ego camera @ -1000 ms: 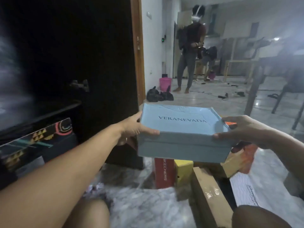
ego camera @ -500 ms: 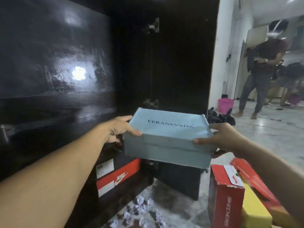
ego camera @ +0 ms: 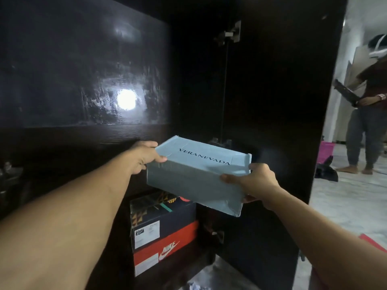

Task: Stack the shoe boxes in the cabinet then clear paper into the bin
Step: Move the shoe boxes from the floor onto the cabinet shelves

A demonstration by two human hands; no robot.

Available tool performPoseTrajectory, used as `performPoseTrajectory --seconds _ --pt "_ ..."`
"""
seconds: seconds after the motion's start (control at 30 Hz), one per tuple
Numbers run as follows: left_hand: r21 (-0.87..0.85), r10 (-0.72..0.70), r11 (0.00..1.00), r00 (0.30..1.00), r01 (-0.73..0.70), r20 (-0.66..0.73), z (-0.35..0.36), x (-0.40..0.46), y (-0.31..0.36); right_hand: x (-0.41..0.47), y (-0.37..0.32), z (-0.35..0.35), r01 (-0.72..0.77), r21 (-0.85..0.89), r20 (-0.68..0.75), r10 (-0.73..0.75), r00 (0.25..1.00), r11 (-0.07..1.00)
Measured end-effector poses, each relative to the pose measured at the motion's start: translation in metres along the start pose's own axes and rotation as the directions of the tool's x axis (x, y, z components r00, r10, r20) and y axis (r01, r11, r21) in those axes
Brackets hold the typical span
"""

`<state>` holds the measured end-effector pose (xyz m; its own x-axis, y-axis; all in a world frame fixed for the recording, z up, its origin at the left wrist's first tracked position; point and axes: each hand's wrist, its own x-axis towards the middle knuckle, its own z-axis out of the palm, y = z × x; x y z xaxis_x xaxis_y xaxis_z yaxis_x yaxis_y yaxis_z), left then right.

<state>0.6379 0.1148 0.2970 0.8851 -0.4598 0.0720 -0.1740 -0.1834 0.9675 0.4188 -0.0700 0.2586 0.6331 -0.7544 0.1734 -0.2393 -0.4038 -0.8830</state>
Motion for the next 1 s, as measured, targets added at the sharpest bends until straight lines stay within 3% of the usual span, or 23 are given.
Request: performPoseTrajectory --seconds 0.17,0.33,0.4,0.5,0.57,0.63,0.77,0.87,1.0 --pt "-0.029 0.051 0.998 0.980 -0.057 -0.190 0.009 0.035 -0.019 0.018 -0.002 0.023 0.027 0.008 -0.063 -0.026 0.998 1.000" --pt "0.055 0.074 0.997 0.877 -0.054 -0.474 0.026 0.050 -0.026 0.034 -0.014 0.040 0.138 0.054 -0.045 -0.135 0.990 0.989" --pt "0.052 0.112 0.994 0.884 -0.100 -0.453 0.038 0.044 -0.025 0.042 -0.018 0.046 0.151 0.092 -0.035 -0.149 0.988 0.984" --pt "-0.014 0.092 0.995 0.968 -0.098 -0.232 0.053 0.034 -0.025 0.056 -0.016 0.056 0.210 0.105 0.038 -0.215 0.976 0.972" --pt "0.056 0.073 0.996 0.996 -0.070 -0.052 0.061 0.031 -0.024 0.066 -0.012 0.064 0.271 0.071 0.088 -0.276 0.957 0.960" --pt "0.176 0.057 0.982 0.998 -0.061 0.031 0.064 0.038 -0.024 0.077 -0.010 0.071 0.302 0.029 0.061 -0.304 0.951 0.953" --pt "0.230 0.103 0.967 0.994 -0.108 0.034 0.064 0.057 -0.025 0.102 -0.009 0.080 0.374 -0.163 -0.009 -0.381 0.925 0.913" --pt "0.206 0.176 0.964 0.984 -0.165 -0.036 0.061 0.069 -0.027 0.120 -0.008 0.085 0.454 -0.347 0.086 -0.454 0.887 0.821" --pt "0.159 0.237 0.963 0.963 -0.216 -0.127 0.056 0.083 -0.033 0.141 -0.010 0.095 0.501 -0.390 0.212 -0.454 0.865 0.773"
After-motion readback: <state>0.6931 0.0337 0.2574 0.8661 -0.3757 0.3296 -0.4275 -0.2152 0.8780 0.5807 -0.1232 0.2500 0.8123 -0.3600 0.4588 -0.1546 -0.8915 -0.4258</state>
